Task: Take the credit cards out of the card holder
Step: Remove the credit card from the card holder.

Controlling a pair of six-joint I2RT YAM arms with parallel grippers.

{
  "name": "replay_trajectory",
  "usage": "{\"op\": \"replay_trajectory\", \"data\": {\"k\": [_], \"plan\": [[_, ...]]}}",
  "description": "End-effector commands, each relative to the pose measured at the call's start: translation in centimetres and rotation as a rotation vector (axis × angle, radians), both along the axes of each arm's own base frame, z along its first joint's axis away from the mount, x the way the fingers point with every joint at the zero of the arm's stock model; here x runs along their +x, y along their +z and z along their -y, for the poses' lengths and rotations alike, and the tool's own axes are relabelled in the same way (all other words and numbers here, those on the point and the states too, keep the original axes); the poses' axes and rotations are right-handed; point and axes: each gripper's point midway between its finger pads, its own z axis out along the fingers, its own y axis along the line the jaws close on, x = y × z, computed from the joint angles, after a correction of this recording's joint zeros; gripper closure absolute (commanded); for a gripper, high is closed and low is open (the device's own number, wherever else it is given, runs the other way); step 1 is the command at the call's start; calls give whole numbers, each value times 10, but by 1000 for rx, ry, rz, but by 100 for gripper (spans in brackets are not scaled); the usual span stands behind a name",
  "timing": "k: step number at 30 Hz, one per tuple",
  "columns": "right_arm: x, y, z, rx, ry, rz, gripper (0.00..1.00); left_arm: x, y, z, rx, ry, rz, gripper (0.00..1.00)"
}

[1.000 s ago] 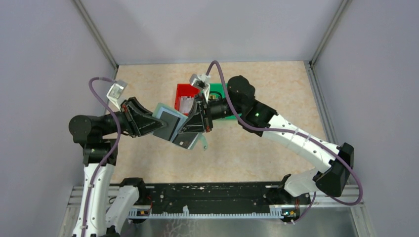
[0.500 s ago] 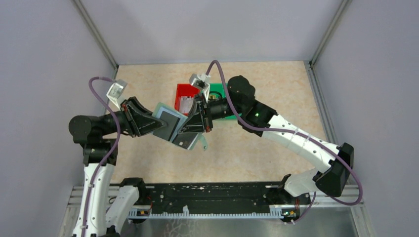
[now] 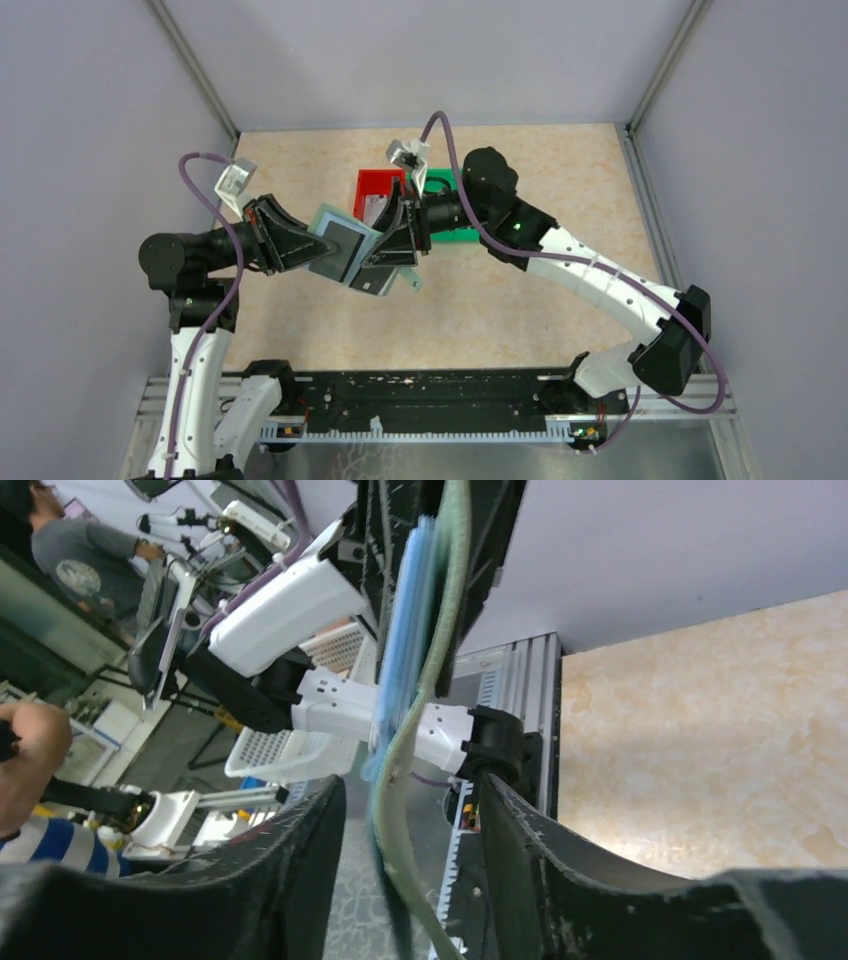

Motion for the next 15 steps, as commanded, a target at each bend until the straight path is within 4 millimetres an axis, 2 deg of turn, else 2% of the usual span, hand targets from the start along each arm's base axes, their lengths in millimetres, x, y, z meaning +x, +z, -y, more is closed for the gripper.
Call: {"op": "replay_trajectory", "data": {"k": [1,4,9,12,15], "plan": [[21,33,17,109,-62,54,45,1,9,-1,6,35,70,100],[44,56,40,154,-187,71,38,17,3,-3,30,122,82,100],[73,84,68,183,-437,78,39,40,-10,-10,69,244,85,100],[72,94,74,211,-475,54,45,54,-21,-16,94,324,56,100],[60,98,72,245,-414,-10,48,64,-31,-20,122,372,37,100]]}}
